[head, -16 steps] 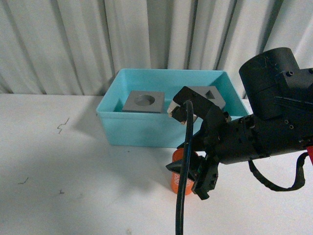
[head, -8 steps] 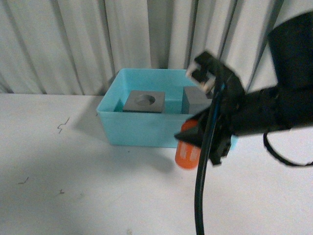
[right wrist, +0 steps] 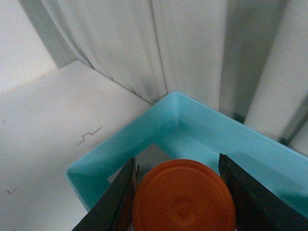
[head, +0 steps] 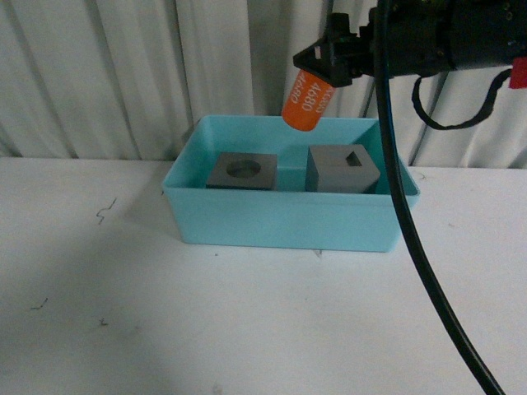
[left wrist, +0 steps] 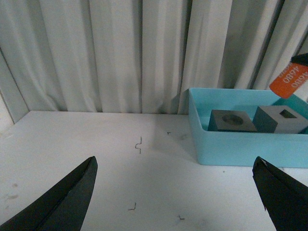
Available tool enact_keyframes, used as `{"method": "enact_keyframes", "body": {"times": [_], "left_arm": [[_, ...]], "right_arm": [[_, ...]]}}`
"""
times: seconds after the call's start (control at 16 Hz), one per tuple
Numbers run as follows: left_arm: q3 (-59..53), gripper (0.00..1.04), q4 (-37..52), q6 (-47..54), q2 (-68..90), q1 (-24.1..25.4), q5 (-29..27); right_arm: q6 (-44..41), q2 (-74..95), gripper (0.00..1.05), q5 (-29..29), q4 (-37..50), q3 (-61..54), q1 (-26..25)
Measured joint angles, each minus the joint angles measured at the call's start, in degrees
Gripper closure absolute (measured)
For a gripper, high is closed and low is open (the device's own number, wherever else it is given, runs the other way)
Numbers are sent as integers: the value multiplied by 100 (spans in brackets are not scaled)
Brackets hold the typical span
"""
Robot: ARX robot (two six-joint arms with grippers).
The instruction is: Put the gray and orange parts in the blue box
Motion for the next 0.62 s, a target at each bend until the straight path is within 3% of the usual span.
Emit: {"method": "enact_keyframes", "body": {"times": [0.19, 0.62], "left_arm": [[0, 7, 0, 0, 0, 0, 0], [0, 7, 2, 0, 0, 0, 0]], "right_arm": [[63, 136, 58, 140, 35, 122, 256], [-26, 470, 58, 428, -87, -39, 278]]}}
